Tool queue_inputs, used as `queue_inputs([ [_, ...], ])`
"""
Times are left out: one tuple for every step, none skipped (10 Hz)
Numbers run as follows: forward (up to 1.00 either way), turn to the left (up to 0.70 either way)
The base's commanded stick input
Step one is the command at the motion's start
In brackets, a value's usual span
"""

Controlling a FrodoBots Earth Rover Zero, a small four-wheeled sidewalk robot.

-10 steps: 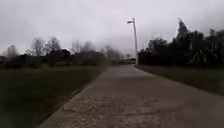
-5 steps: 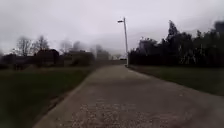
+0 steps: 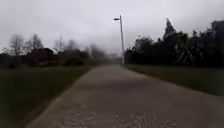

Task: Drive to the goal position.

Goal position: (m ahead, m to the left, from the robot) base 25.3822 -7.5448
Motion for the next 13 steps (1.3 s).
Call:
queue_inputs([
  [0.85,0.0],
  [0.85,0.0],
  [0.85,0.0],
  [0.85,0.0],
  [0.85,0.0],
  [0.85,0.0],
  [0.85,0.0],
  [0.85,0.02],
  [0.85,0.02],
  [0.85,0.02],
  [0.85,0.02],
  [0.85,0.02],
  [0.85,0.02],
])
